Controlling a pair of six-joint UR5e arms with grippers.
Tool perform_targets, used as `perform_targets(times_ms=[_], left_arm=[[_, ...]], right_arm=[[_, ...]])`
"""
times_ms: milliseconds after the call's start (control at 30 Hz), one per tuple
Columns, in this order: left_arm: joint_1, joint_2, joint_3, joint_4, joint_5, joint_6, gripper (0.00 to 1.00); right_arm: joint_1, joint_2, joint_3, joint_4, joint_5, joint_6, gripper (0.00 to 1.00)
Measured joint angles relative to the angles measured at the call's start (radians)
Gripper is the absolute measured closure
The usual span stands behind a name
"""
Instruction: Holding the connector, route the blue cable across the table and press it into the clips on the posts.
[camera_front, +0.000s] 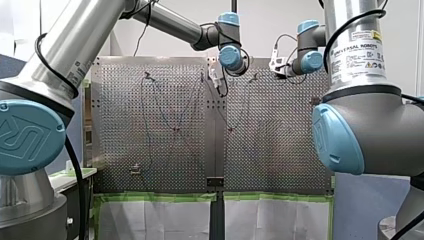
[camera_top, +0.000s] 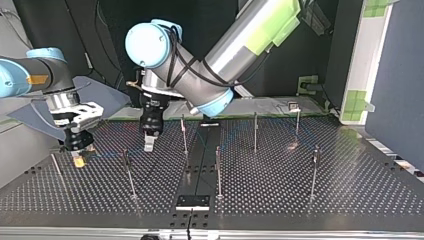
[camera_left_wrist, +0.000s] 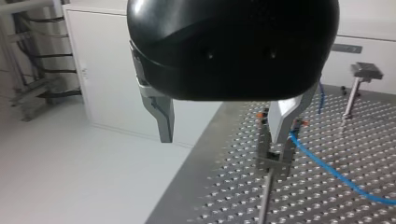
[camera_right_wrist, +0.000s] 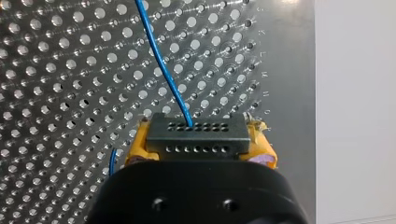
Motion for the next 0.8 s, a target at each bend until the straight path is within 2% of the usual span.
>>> perform_targets(times_ms=[167,333,633,800], left_arm=[[0.003,0.047,-0.047,0.047,-0.01,-0.026,0.0],[0.011,0.102,-0.102,0.102,-0.043,-0.07,0.0],[0.032,0.181,-0.182,0.182,-0.108,-0.103,0.0],[0.027,0.168,-0.233,0.234,-0.104,-0.15,0.0]], right_arm=[[0.0,0.0,0.0,0.001,0.0,0.0,0.98],[0.003,0.001,0.0,0.002,0.0,-0.001,0.98],[0.011,0.001,0.0,0.006,-0.001,-0.007,0.98],[0.016,0.002,0.0,0.008,0.0,-0.012,0.98]])
